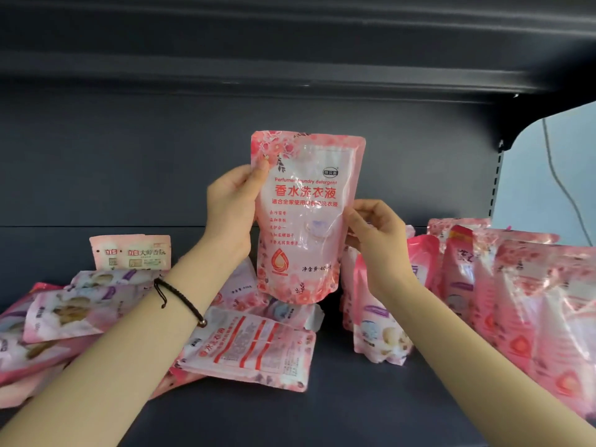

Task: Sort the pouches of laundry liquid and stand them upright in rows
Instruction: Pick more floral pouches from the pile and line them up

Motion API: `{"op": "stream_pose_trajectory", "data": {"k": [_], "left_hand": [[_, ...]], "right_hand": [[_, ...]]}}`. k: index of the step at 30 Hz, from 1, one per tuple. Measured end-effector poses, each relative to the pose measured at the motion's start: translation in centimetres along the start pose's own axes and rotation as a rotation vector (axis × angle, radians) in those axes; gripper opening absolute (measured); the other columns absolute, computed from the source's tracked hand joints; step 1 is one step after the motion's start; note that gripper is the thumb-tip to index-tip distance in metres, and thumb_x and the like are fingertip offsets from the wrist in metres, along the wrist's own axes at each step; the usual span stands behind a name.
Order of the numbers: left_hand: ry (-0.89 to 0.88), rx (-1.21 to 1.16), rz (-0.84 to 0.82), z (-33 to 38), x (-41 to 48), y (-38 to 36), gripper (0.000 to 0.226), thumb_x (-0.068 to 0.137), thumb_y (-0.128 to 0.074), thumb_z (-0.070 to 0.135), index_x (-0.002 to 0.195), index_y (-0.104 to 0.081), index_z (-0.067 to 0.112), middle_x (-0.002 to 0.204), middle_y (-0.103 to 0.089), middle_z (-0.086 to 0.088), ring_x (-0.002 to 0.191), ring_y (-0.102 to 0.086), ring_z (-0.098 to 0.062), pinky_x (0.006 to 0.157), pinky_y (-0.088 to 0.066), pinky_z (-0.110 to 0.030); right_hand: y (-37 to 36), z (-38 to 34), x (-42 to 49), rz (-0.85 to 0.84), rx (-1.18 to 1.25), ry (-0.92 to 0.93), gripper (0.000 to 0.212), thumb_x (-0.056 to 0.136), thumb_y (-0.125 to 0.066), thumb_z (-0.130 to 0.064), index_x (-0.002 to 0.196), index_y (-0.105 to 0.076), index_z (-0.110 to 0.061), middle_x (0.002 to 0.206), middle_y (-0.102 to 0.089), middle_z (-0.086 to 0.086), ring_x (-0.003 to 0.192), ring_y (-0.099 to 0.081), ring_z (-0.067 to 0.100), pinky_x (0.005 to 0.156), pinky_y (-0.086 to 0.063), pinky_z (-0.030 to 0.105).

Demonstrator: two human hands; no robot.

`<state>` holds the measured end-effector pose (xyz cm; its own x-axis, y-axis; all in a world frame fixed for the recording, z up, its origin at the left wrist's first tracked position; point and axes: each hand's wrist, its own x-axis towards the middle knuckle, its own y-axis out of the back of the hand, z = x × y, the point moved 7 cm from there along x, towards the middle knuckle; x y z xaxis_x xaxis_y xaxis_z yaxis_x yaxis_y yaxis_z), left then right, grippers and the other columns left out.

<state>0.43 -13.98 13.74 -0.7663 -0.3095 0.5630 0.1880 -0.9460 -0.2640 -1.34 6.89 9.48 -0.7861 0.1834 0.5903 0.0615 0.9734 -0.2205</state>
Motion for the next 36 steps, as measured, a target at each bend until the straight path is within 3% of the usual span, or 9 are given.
{"op": "stream_pose_trajectory", "data": {"k": [7,12,16,18,24,27,29,31,36], "left_hand": [[0.035,0.037,0.031,-1.3,-6.3,-4.8,0.038,0.09,-0.064,0.033,0.092,-0.067,-0.005,0.102,-0.069,-0.023,0.087,-0.066,-0.024,0.09,-0.052,-0.05],[0.121,0.048,0.021,-4.1,-10.4,-8.0,0.017,0.089,-0.065,0.033,0.083,-0.074,0.02,0.093,-0.076,-0.004,0.092,-0.071,-0.021,0.088,-0.056,-0.043],[0.142,0.061,0.039,-6.4,-12.4,-9.5,0.033,0.088,-0.065,0.034,0.089,-0.07,0.002,0.095,-0.07,-0.019,0.089,-0.066,-0.027,0.089,-0.051,-0.054],[0.12,0.104,0.027,-7.2,-13.0,-10.1,0.029,0.088,-0.065,0.035,0.085,-0.071,0.007,0.094,-0.067,-0.024,0.085,-0.062,-0.024,0.086,-0.053,-0.049],[0.103,0.219,-0.057,-10.2,-13.6,-10.0,0.015,0.087,-0.064,0.037,0.096,-0.069,0.025,0.096,-0.073,0.003,0.093,-0.068,-0.014,0.083,-0.057,-0.034],[0.084,0.306,-0.202,-12.4,-15.3,-9.2,0.068,0.084,-0.072,0.025,0.14,-0.035,0.034,0.125,-0.059,0.013,0.109,-0.062,-0.005,0.084,-0.055,-0.025],[0.041,0.404,-0.284,-13.6,-17.0,-8.8,0.093,0.077,-0.079,0.022,0.14,-0.017,0.053,0.127,-0.046,0.028,0.107,-0.058,0.004,0.079,-0.052,-0.015],[0.009,0.483,-0.348,-14.6,-18.1,-8.7,0.1,0.073,-0.082,0.022,0.13,-0.015,0.068,0.125,-0.04,0.034,0.106,-0.054,0.011,0.076,-0.048,-0.007],[-0.092,0.678,-0.351,-15.2,-18.9,-9.1,0.104,0.076,-0.08,0.016,0.137,-0.011,0.063,0.134,-0.038,0.026,0.117,-0.053,-0.001,0.086,-0.052,-0.014]], "right_hand": [[8.1,-0.4,-2.5,-0.006,-0.062,-0.01,0.011,0.092,-0.06,-0.009,0.084,-0.064,-0.015,0.089,-0.071,0.002,0.08,-0.067,0.02,0.069,-0.059,0.031],[13.2,1.3,-4.2,0.006,-0.074,-0.078,0.012,0.092,-0.06,-0.007,0.082,-0.064,-0.014,0.089,-0.07,0.01,0.084,-0.067,0.03,0.071,-0.058,0.04],[16.1,3.3,-5.2,0.047,-0.108,-0.123,0.015,0.092,-0.06,-0.009,0.082,-0.064,-0.019,0.09,-0.07,0.008,0.09,-0.067,0.032,0.076,-0.059,0.046],[16.7,4.5,-5.4,0.044,-0.105,-0.151,0.014,0.093,-0.059,-0.009,0.083,-0.063,-0.018,0.089,-0.07,0.007,0.09,-0.067,0.031,0.075,-0.059,0.04],[17.8,6.8,-5.9,-0.026,-0.17,-0.179,0.007,0.093,-0.059,-0.013,0.096,-0.061,-0.018,0.095,-0.068,0.001,0.095,-0.067,0.023,0.077,-0.058,0.03],[17.5,7.0,-7.0,-0.155,-0.291,-0.136,0.056,0.085,-0.07,-0.027,0.13,-0.038,-0.033,0.106,-0.061,-0.011,0.088,-0.066,0.006,0.065,-0.055,0.02],[17.1,7.1,-8.2,-0.279,-0.325,-0.057,0.084,0.078,-0.077,-0.027,0.137,-0.022,-0.049,0.113,-0.056,-0.026,0.09,-0.063,-0.002,0.064,-0.055,0.016],[16.5,7.4,-9.1,-0.397,-0.436,0.031,0.095,0.075,-0.079,-0.023,0.136,-0.016,-0.059,0.122,-0.046,-0.038,0.101,-0.058,-0.004,0.072,-0.055,0.018],[15.6,7.8,-9.4,-0.462,-0.713,0.128,0.092,0.078,-0.075,-0.015,0.135,-0.018,-0.059,0.131,-0.037,-0.014,0.107,-0.051,0.002,0.071,-0.056,0.022]]}}
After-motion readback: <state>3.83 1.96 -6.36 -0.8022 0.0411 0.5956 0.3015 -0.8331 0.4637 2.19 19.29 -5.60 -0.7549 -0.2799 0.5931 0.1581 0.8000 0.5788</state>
